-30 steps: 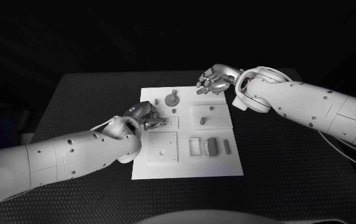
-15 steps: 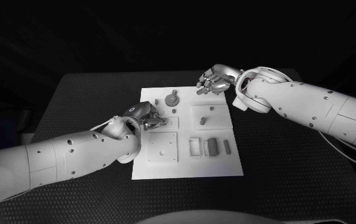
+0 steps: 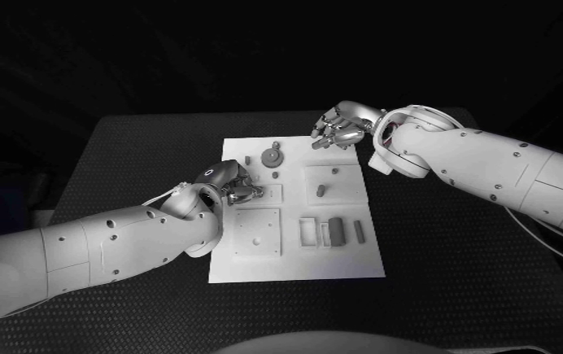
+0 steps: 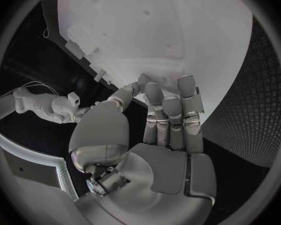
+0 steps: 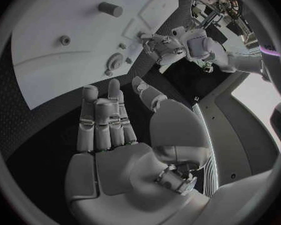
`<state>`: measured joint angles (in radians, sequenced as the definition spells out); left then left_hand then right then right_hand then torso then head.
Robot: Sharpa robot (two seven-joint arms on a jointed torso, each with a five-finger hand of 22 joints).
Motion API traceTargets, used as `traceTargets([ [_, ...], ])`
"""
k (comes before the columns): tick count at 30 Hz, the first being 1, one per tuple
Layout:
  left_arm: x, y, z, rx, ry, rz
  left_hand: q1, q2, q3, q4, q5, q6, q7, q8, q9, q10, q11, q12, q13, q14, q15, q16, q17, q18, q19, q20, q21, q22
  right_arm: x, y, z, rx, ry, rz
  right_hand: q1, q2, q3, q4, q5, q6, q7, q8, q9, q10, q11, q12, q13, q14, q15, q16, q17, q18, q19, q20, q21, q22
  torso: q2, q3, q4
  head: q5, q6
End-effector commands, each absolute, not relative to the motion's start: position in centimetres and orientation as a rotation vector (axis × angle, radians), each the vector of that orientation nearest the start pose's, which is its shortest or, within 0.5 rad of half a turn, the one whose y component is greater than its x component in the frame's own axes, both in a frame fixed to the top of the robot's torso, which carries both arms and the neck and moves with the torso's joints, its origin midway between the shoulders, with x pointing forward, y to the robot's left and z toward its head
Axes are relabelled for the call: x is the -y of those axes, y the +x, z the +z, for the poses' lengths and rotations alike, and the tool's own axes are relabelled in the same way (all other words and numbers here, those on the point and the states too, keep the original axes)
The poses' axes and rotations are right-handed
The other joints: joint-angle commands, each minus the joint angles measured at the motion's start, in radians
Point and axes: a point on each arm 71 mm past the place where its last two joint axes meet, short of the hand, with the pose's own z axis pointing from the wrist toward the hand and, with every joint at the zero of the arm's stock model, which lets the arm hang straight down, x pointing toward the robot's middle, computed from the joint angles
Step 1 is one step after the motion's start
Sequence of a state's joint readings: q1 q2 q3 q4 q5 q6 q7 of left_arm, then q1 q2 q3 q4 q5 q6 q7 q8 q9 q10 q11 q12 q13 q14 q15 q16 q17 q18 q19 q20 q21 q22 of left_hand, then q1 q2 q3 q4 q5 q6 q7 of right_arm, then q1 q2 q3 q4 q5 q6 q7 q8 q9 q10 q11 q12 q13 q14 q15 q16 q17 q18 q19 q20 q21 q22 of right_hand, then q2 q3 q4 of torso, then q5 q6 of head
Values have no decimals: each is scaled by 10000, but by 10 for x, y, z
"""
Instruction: Assemble the parts on the task board
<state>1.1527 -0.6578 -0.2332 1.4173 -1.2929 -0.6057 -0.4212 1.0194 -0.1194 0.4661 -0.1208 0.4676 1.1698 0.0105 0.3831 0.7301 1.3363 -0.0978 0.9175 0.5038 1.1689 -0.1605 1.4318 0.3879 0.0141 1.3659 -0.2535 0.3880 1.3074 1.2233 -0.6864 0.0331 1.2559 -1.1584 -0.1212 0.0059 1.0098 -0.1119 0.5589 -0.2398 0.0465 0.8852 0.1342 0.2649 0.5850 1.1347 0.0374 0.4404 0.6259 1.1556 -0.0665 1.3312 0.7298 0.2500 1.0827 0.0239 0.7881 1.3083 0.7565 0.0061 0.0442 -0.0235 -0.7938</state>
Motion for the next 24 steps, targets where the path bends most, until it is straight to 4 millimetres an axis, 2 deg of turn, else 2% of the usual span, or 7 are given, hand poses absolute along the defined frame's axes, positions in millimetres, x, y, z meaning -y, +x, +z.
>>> traceTargets([
  [1,-171,469,-280,-18048,-2413,-4392,51,-96,1284,-1282,382,44,4,28,18,94,-9,-20,11,322,-373,9,14,-119,198,-243,34,213,193,541,-175,-18069,588,8279,-108,12,22,58,36,126,179,-63,11,-29,61,-6,4,-91,2,-44,-14,118,-21,-23,-43,154,2,8,-7,-2,11],
  [7,-170,469,-281,-18094,-2610,-4550,-100,-337,1214,-969,270,10,11,-19,17,83,0,-51,18,314,-366,-18,22,-120,193,-244,19,202,193,541,-175,-18068,588,8283,-111,8,21,60,36,123,180,-65,11,-30,61,-5,4,-92,2,-44,-14,118,-22,-22,-43,155,-1,11,-5,-8,12],
  [12,-171,470,-281,-18089,-2849,-4598,-263,-582,1161,-512,-281,-25,14,-64,23,59,3,-64,36,292,-369,-32,36,-122,174,-242,3,204,193,541,-175,-18069,602,8271,-131,14,17,79,36,119,182,-69,13,-30,63,-4,4,-92,4,-44,-15,118,-22,-20,-44,154,2,13,-4,-8,15],
  [17,-172,470,-281,-18114,-3002,-4630,-405,-762,1128,-150,-412,-24,14,-78,33,43,2,-64,51,274,-373,-35,47,-120,158,-245,-6,206,193,541,-175,-18083,603,8281,-136,14,16,84,37,118,182,-70,13,-30,63,-4,4,-93,4,-45,-16,118,-22,-19,-45,154,0,12,-7,-12,20],
  [22,-172,470,-281,-18126,-3047,-4661,-515,-791,1008,29,-421,-23,17,-80,48,34,3,-59,64,269,-373,-28,58,-117,151,-247,-1,213,193,541,-175,-18082,606,8280,-141,17,16,91,37,117,182,-71,14,-31,64,-4,4,-93,5,-45,-16,118,-22,-19,-46,154,3,11,-6,-14,22],
  [23,-172,470,-282,-18128,-3080,-4674,-615,-676,746,-5,-132,-38,21,-77,69,20,6,-53,78,253,-368,-17,70,-109,127,-254,8,225,193,541,-175,-18084,606,8279,-142,18,16,92,37,117,183,-72,14,-32,64,-4,4,-93,5,-45,-16,118,-22,-19,-46,154,3,10,-8,-12,20],
  [24,-172,470,-281,-18122,-3091,-4688,-639,-633,623,-33,-97,-40,18,-76,79,15,5,-50,85,246,-372,-15,75,-108,114,-252,12,224,193,541,-175,-18088,606,8280,-143,19,16,93,37,117,183,-72,14,-32,64,-4,4,-93,5,-45,-16,118,-22,-19,-46,154,0,10,-8,-10,15],
])
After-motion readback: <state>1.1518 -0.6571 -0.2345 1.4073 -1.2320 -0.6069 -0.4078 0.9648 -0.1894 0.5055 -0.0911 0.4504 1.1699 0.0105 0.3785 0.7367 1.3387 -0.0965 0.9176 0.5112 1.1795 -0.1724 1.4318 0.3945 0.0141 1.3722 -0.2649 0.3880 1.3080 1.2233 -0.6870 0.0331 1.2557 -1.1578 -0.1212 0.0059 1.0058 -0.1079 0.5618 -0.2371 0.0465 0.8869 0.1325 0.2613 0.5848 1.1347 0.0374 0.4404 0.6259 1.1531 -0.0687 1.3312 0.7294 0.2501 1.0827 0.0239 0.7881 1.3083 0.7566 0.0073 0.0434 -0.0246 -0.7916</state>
